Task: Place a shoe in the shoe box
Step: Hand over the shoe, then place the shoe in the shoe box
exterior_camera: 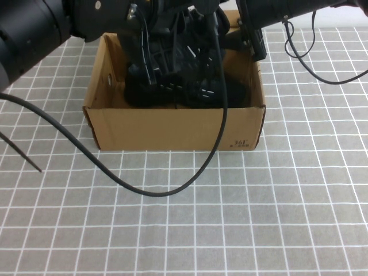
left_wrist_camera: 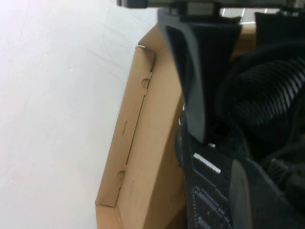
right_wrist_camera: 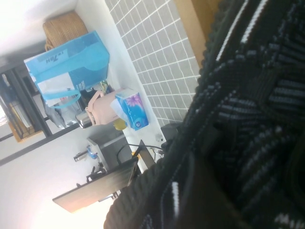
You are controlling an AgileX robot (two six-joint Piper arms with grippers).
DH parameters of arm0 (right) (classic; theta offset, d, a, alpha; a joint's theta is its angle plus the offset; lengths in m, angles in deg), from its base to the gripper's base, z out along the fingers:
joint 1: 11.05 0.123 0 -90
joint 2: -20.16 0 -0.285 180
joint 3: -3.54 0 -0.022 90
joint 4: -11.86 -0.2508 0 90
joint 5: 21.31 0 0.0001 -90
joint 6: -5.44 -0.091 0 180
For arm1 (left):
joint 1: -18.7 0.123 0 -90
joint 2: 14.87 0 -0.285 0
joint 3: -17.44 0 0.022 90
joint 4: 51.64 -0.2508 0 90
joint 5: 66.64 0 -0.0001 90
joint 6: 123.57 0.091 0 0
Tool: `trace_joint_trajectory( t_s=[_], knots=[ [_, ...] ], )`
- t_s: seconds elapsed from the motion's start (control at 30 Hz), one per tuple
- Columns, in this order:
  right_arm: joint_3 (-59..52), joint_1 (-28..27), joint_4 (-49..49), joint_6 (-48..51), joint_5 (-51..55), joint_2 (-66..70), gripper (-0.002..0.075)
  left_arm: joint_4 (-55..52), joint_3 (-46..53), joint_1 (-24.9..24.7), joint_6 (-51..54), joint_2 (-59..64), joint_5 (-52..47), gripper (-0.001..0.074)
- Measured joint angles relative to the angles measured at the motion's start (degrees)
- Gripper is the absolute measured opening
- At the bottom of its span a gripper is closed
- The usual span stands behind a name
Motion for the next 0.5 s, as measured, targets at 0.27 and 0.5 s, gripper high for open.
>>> trace_joint_trajectory(
  t_s=[0.27,0.5],
  knots=[
    [0.0,0.0,-1.7,6.1,-0.4,0.0,0.0178,-0.1,0.0,0.0,0.0,0.0,0.1,0.0031],
    [-0.1,0.0,-2.3,10.4,-0.4,0.0,0.006,-0.1,0.0,0.0,0.0,-0.1,0.2,0.0031]
  ],
)
